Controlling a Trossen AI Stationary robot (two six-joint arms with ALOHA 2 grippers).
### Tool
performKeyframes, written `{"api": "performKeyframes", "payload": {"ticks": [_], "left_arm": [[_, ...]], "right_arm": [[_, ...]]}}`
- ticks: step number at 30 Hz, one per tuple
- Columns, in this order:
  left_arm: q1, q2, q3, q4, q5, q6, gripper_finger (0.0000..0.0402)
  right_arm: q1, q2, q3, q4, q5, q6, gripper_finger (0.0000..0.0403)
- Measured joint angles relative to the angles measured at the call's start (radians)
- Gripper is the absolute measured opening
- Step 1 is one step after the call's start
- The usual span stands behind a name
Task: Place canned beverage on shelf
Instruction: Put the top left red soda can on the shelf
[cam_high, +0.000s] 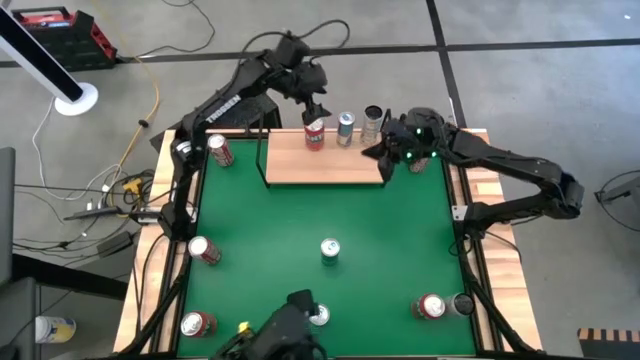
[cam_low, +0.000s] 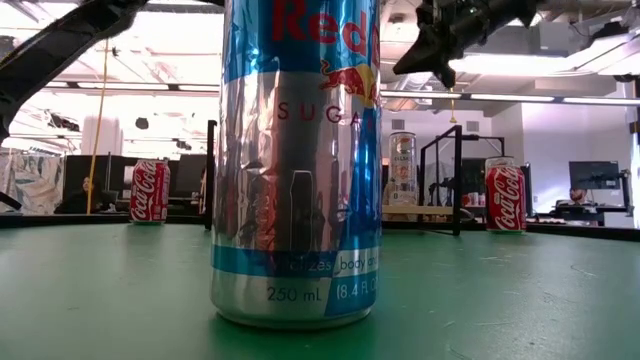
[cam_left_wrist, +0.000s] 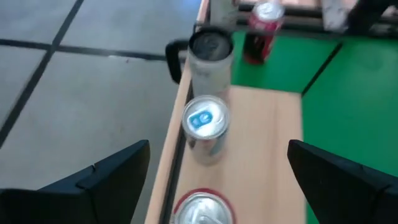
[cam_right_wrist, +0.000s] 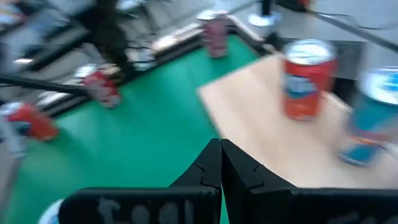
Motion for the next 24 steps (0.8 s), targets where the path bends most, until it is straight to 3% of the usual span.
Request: {"api": "performKeyframes", "payload": {"ticks": [7, 18, 21, 24], "left_arm": [[0.037, -0.182, -0.023, -0.165, 0.030, 0.004, 0.0366], [0.192, -0.416, -0.023, -0.469, 0.092, 0.010, 0.0366], [0.244, -0.463, -0.036, -0.518, 0.057, 0.009, 0.0366], [0.306, -0.540, -0.158, -0.489, -0.052, -0.030, 0.0366]], "right_arm": [[-0.085, -0.001, 0.148, -0.271, 0.219, -0.003, 0.0025], [-0.190, 0.000, 0.162, -0.399, 0.223, -0.005, 0.0025], [-0.197, 0.000, 0.162, -0.387, 0.222, -0.007, 0.0025], [-0.194, 0.000, 0.162, -0.384, 0.222, -0.007, 0.0025]]}}
